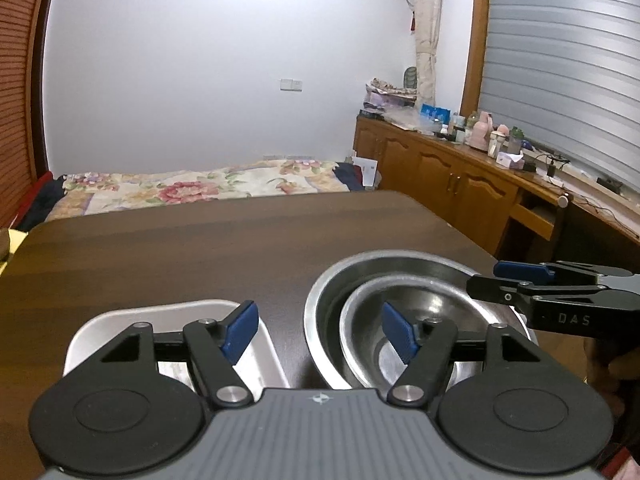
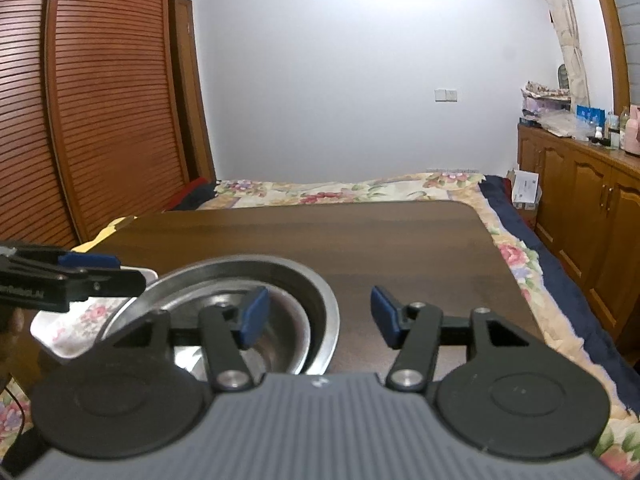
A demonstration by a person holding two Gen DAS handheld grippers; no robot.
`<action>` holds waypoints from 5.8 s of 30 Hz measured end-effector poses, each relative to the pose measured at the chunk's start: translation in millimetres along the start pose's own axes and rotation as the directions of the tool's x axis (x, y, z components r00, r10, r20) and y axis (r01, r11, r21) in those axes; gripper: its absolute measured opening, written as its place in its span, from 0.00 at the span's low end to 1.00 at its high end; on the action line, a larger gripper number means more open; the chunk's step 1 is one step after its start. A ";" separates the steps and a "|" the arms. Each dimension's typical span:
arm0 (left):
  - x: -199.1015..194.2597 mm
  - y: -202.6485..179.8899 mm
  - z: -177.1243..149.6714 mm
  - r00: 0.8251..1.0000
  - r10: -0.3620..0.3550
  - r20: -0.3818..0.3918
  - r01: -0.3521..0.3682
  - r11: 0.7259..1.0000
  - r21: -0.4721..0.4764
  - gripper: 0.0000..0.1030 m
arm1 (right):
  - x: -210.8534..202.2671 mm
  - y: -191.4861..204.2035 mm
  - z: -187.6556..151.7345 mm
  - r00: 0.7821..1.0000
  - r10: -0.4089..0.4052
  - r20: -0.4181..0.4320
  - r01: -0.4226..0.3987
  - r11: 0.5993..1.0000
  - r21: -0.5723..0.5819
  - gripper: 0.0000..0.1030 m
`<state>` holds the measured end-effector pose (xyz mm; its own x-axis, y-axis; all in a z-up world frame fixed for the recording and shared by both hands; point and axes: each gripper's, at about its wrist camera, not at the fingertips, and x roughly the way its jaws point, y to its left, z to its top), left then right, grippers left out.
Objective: Organize plates and bowls
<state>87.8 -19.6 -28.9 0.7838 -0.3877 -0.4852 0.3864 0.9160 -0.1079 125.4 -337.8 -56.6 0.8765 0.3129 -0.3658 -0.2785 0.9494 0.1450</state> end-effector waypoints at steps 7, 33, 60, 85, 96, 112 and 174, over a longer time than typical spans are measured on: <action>1.6 -1.0 -8.6 1.000 0.015 -0.015 -0.016 1.000 -0.026 0.56 | 8.0 1.9 -8.1 1.000 0.011 -0.009 -0.011 1.000 0.021 0.56; 5.8 -9.0 -14.9 0.999 -0.014 -0.039 0.013 1.000 -0.026 0.35 | 16.8 11.3 -18.0 0.997 0.052 -0.053 -0.048 0.996 0.073 0.56; 15.6 -10.2 -11.6 0.997 -0.030 -0.066 0.029 0.999 -0.014 0.30 | 19.0 11.5 -18.7 0.997 0.052 -0.057 -0.047 0.994 0.096 0.36; -39.4 10.6 14.7 0.999 -0.008 0.043 0.009 1.000 -0.014 0.30 | -1.4 35.0 22.4 0.996 0.087 0.009 -0.087 0.995 0.038 0.36; -54.9 34.7 13.9 0.998 0.031 0.056 -0.029 0.999 -0.029 0.30 | 8.3 57.3 27.0 0.990 0.138 0.008 -0.138 0.990 0.026 0.36; -70.5 58.4 5.6 0.994 0.081 0.072 -0.075 0.994 -0.077 0.30 | 18.6 92.6 32.7 0.985 0.173 -0.003 -0.173 0.984 -0.033 0.36; -58.1 88.3 -23.4 0.975 0.222 -0.004 -0.221 0.969 -0.110 0.32 | 35.2 124.3 13.9 0.977 0.193 -0.091 -0.198 0.979 -0.044 0.50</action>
<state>65.0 86.3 -30.5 0.8479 -0.1747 -0.5005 0.1479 0.9846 -0.0931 127.1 -209.1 -38.7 0.7665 0.4915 -0.4134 -0.4632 0.8690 0.1742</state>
